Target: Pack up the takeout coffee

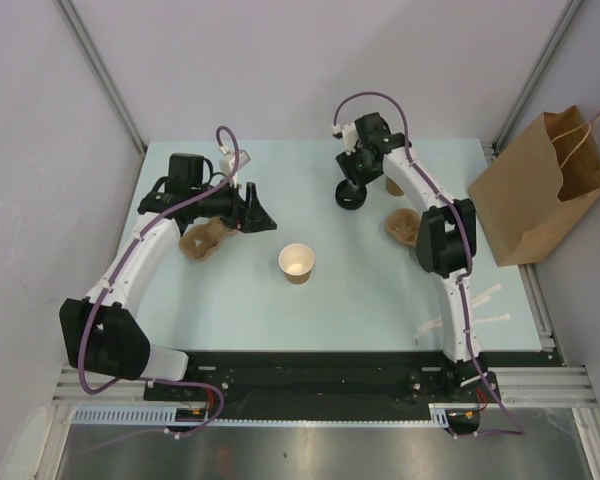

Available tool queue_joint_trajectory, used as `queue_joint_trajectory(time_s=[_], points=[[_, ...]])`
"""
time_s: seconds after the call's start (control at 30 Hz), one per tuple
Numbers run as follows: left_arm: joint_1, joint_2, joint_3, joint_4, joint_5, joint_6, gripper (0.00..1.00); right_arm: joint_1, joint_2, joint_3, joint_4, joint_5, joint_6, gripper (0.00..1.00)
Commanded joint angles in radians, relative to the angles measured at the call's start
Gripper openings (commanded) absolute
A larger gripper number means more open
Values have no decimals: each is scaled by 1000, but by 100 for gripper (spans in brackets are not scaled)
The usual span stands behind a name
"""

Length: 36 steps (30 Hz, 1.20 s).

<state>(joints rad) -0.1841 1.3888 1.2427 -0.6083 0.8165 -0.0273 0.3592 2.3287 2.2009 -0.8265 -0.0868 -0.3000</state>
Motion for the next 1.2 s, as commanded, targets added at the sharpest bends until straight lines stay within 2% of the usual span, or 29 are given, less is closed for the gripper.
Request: queue_joint_trajectory(time_s=[0.0, 0.2, 0.53, 0.83, 1.0, 1.17], points=[[6, -17, -3, 36, 1, 0, 81, -52, 12, 80, 38, -27, 50, 51], [6, -7, 1, 36, -11, -2, 82, -80, 70, 141, 13, -65, 70, 50], [6, 15, 8, 41, -23, -10, 82, -80, 123, 145, 30, -50, 48, 46], [6, 32, 18, 39, -36, -6, 81, -72, 146, 145, 44, -33, 42, 36], [6, 39, 24, 45, -40, -6, 81, -69, 152, 146, 52, -16, 38, 34], [6, 36, 20, 44, -45, -5, 81, -71, 155, 148, 47, -8, 36, 27]])
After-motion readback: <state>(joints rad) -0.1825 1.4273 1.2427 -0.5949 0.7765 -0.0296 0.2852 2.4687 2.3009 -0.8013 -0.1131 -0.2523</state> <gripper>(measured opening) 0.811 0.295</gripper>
